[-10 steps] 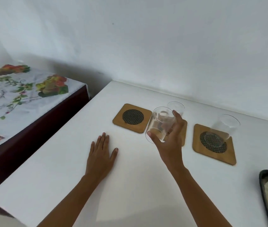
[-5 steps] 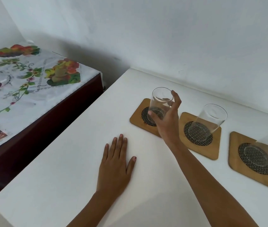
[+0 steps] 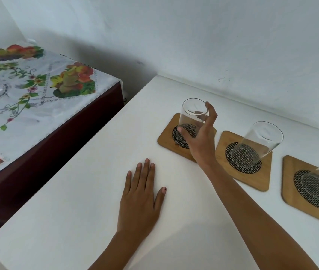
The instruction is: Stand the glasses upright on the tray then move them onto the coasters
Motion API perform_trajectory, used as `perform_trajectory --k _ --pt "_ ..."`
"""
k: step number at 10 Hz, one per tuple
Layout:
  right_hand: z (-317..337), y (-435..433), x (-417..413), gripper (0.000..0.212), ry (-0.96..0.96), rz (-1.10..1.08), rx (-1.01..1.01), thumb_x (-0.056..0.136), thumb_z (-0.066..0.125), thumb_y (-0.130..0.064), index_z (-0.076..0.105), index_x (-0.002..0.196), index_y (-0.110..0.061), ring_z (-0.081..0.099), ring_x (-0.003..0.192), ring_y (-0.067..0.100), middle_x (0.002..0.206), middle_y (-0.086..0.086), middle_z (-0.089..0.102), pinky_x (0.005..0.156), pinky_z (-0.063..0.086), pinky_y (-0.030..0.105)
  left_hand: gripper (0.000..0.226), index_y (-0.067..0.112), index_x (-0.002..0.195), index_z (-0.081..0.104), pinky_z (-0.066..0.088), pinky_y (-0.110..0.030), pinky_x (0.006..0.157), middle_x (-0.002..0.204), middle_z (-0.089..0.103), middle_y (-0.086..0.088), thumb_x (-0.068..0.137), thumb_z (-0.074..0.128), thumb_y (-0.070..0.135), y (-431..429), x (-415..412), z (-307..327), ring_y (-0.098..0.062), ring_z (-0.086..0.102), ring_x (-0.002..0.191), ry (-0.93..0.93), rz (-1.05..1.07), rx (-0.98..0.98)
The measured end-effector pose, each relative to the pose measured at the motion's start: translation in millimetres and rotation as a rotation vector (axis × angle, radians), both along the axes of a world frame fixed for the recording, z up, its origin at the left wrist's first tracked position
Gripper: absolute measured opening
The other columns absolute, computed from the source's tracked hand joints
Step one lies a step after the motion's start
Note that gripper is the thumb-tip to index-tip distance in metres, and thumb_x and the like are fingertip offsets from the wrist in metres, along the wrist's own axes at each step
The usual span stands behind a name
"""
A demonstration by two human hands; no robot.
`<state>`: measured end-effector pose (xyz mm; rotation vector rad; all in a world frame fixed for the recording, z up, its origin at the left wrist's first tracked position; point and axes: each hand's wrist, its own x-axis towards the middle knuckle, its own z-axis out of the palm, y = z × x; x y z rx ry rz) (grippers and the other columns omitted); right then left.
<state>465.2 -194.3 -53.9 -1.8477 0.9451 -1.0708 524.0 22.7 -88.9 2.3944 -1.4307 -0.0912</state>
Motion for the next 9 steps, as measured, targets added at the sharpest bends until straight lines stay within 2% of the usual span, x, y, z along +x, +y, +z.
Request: perform_trajectory --k 1,3,6,8,9 --pt "-0.1 0.7 -0.4 0.096 0.018 -0.002 -0.004 0.079 0.081 -0.023 0.017 0.150 -0.021 0.061 0.114 0.033 0.139 0.017 0.046 0.097 0.049 0.054 0.067 0.023 0.151 -0.002 -0.005 -0.034 0.120 0.161 -0.004 0.006 0.093 0.007 0.055 0.2 0.3 -0.1 -0.010 -0.009 0.148 0.009 -0.002 0.002" --pt "-1.3 2.3 0.2 0.097 0.028 -0.026 -0.013 0.079 0.081 -0.024 0.017 0.151 -0.018 0.057 0.120 0.032 0.138 0.020 0.047 0.099 0.048 0.053 0.067 0.024 0.150 -0.007 -0.008 -0.033 0.121 0.160 -0.011 0.008 0.092 0.004 0.056 0.6 0.8 0.6 -0.007 -0.016 0.146 0.021 -0.006 0.011" --pt "-2.2 2.8 0.0 0.095 0.042 -0.020 0.000 0.081 0.079 -0.021 0.015 0.151 -0.017 0.054 0.125 0.031 0.143 0.018 0.045 0.102 0.047 0.053 0.067 0.025 0.150 -0.009 -0.007 -0.034 0.122 0.160 -0.012 0.007 0.092 0.003 0.056 0.2 0.8 1.7 -0.008 -0.018 0.146 0.030 -0.008 0.015" --pt "2.3 10.9 -2.9 0.099 0.063 -0.029 0.012 0.080 0.081 -0.027 0.013 0.152 -0.018 0.044 0.132 0.026 0.150 0.016 0.034 0.109 0.042 0.049 0.067 0.026 0.149 -0.011 -0.009 -0.033 0.121 0.160 -0.014 0.008 0.091 0.001 0.057 -0.5 1.6 2.1 -0.007 -0.019 0.145 0.051 -0.002 0.020" --pt "1.8 20.9 -12.4 0.096 -0.010 -0.073 -0.007 0.081 0.080 -0.029 0.016 0.152 -0.020 0.043 0.133 0.021 0.149 0.010 0.032 0.109 0.043 0.043 0.067 0.025 0.150 -0.007 -0.008 -0.033 0.121 0.160 -0.010 0.008 0.092 0.004 0.056 -0.5 1.7 2.3 -0.008 -0.016 0.146 0.027 -0.014 0.020"
